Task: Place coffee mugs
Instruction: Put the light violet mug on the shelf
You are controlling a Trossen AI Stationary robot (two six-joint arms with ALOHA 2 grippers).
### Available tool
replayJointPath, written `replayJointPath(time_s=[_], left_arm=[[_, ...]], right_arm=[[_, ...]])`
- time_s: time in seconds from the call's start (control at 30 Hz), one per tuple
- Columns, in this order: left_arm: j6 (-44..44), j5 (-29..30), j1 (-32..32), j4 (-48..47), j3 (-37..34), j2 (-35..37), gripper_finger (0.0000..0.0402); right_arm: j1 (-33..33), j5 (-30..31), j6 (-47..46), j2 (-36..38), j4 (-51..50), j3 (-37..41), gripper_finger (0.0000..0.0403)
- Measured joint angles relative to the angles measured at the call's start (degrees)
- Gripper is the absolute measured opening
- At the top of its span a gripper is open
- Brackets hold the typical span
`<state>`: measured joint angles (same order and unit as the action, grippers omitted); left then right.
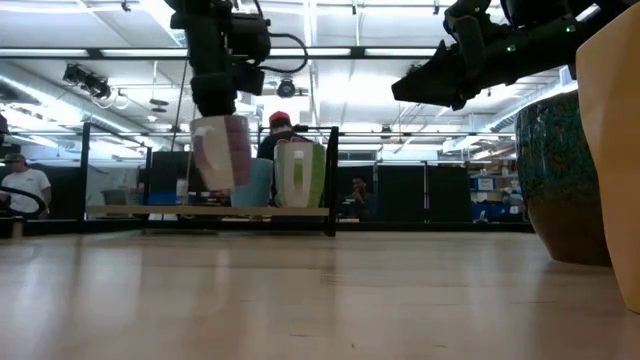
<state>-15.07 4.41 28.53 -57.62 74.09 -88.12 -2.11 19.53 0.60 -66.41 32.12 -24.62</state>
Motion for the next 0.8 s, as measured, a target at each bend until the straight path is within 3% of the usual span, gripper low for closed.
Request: replayJointPath(time_s=[0.8], left_arm=[[-5.1, -1.6, 7.6, 5.9, 1.7, -6.5, 0.0022]], right_arm=[[0.0, 0.0, 0.7, 0.0, 0.8, 0.0, 0.0151]])
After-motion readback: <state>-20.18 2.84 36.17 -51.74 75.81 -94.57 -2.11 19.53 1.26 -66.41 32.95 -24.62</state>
